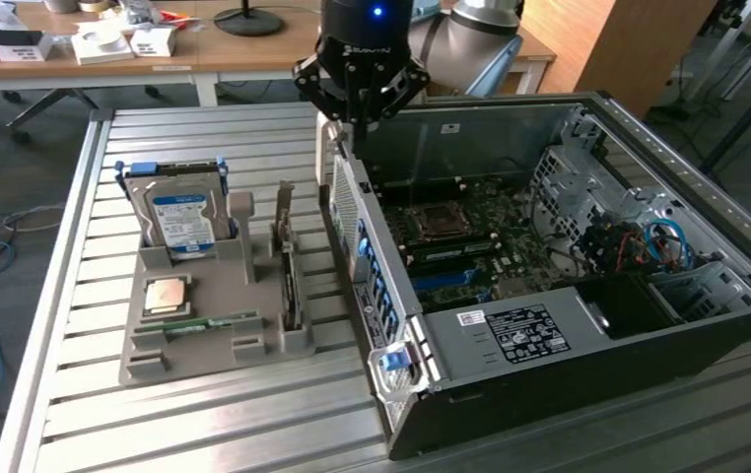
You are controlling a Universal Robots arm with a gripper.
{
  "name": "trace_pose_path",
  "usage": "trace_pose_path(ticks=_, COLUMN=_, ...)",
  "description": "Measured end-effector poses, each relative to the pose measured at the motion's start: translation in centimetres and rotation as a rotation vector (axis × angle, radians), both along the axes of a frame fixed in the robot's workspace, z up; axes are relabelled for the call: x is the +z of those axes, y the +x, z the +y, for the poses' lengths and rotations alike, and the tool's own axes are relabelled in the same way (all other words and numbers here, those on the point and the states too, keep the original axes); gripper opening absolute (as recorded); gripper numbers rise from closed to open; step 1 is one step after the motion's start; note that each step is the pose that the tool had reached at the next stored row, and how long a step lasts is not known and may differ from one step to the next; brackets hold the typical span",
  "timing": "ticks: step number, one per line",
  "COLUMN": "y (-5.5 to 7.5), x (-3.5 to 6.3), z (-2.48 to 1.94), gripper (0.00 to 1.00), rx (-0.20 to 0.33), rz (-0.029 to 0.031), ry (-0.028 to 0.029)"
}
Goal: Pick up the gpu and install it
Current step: 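Reach for the gpu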
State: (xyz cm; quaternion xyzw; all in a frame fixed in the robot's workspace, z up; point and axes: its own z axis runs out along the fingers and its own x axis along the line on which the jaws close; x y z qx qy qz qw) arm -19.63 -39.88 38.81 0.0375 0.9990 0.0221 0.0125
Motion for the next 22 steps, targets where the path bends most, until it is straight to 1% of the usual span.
trace_pose_path(ticks=22, y=-5.0, x=-0.34, z=0.01, gripper=0.11, rx=-0.002, rz=0.0000, ry=-0.0001)
